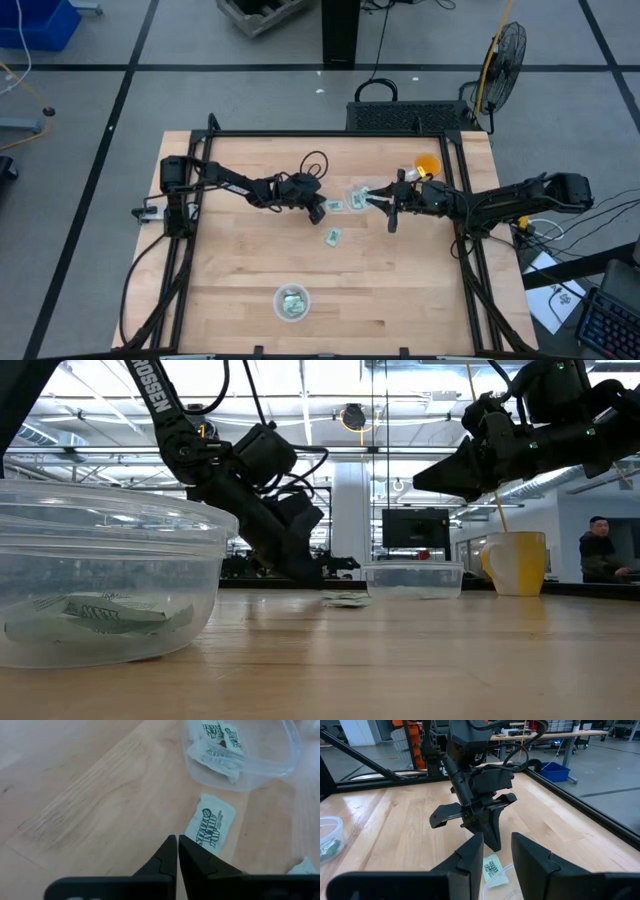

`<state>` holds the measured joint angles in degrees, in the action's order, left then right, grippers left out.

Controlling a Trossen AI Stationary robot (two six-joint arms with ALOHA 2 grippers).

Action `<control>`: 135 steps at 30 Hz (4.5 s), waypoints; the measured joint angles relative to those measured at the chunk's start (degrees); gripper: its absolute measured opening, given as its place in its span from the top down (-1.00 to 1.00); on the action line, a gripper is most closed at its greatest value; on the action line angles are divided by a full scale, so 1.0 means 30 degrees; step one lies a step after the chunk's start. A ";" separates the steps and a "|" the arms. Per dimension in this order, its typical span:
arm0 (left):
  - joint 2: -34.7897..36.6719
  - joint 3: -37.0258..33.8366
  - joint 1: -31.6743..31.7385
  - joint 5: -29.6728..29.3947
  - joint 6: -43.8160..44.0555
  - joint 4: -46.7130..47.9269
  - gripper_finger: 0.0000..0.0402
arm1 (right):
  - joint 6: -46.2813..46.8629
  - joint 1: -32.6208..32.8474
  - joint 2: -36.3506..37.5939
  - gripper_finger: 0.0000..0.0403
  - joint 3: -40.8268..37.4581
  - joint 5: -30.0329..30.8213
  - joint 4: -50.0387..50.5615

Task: Pick and place Stevia / Truvia into bins
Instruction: Put the stevia packet into the transparent container

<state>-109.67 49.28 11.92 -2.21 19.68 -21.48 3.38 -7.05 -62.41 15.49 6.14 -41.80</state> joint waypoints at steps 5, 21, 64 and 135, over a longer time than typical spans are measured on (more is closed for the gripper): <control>0.0000 0.0000 -0.0003 0.0488 -0.0023 0.0075 0.65 | -0.0090 0.0000 0.0000 0.54 0.0000 0.0005 0.0000; -0.0743 -0.0022 0.0000 0.0620 0.1260 -0.1147 0.06 | -0.0859 0.0007 0.0000 0.54 0.0000 0.0004 0.0000; -0.0558 -0.0031 0.0127 0.2248 0.0757 -0.1477 0.49 | -0.0860 0.0007 0.0000 0.54 0.0007 -0.0002 0.0023; -0.1282 0.0000 -0.1384 0.0650 0.5589 -0.1907 0.95 | -0.0860 0.0000 0.0007 0.54 0.0000 -0.0002 -0.0437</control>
<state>-113.51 49.28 7.77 -0.26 36.45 -27.20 0.80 -7.05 -62.39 15.49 6.13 -43.11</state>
